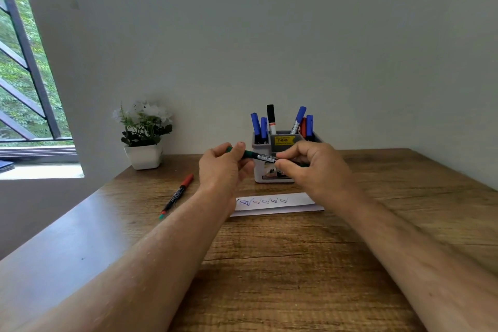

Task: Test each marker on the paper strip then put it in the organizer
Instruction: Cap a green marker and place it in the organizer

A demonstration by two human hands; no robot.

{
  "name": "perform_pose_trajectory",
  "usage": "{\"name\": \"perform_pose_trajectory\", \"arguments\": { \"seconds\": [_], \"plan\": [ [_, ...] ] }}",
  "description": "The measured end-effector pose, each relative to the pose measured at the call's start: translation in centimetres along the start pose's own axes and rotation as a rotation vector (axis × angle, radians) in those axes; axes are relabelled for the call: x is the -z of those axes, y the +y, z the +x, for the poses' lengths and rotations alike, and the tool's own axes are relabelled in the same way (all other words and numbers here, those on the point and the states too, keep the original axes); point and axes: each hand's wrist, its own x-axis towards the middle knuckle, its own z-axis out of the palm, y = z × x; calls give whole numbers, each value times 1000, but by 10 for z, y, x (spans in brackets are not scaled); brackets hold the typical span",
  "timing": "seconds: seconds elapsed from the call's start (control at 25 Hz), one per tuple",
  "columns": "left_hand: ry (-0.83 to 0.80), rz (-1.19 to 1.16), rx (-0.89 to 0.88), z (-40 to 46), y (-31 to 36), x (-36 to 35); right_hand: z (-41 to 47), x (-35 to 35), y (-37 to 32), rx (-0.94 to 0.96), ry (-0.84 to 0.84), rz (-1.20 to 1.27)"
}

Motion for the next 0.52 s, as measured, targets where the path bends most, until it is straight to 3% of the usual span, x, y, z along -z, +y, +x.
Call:
{"name": "perform_pose_trajectory", "arguments": {
  "seconds": [0.32, 0.52],
  "plan": [
    [-20, -85, -45, -5, 4, -3, 4, -6, -5, -10, -55, -24],
    [-99, -14, -66, -11, 0, -6, 2, -8, -5, -30, -64, -7]
  ]
}}
